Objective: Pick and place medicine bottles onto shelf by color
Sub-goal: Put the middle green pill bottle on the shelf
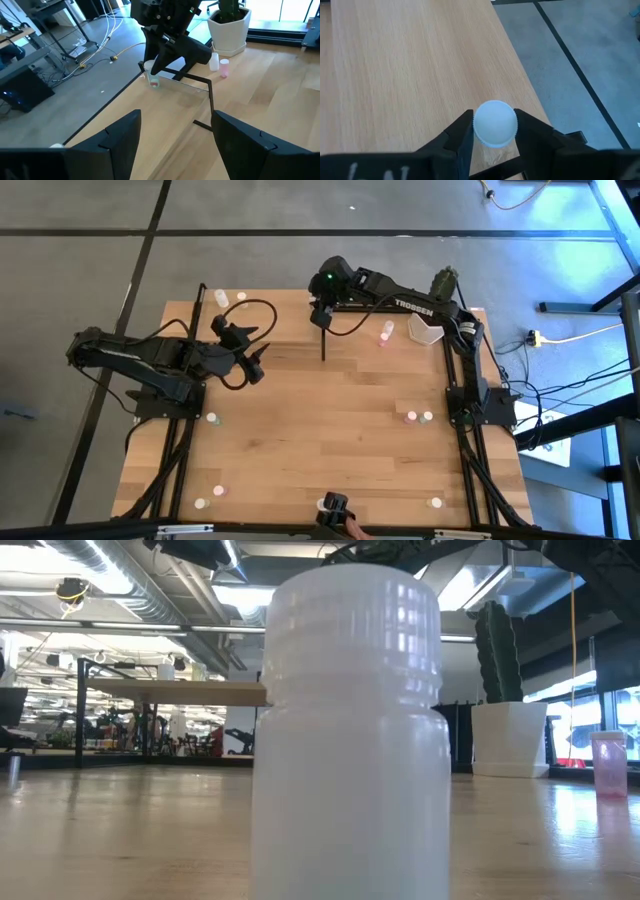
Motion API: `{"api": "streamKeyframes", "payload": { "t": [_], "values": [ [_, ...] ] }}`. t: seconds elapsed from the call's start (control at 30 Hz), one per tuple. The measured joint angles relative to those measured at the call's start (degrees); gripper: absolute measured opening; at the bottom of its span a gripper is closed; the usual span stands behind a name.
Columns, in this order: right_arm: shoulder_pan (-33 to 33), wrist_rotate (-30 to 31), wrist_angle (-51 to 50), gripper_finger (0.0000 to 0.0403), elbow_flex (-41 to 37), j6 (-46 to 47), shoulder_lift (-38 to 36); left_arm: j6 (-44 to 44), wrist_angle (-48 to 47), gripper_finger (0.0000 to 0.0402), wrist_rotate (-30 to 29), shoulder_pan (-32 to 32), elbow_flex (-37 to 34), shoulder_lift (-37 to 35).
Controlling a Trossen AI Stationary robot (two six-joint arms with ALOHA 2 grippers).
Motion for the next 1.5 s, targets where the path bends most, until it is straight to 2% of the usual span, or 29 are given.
{"api": "streamKeyframes", "payload": {
  "t": [0.53,1.5],
  "values": [
    [0.01,0.07,0.00,0.0157,0.00,0.01,0.00,-0.01,0.00,0.0235,0.02,0.00,0.00,0.00],
    [-0.07,-0.01,0.31,0.0158,0.12,0.70,-0.59,0.11,-0.01,0.0235,0.02,0.00,-0.01,0.00]
  ]
}}
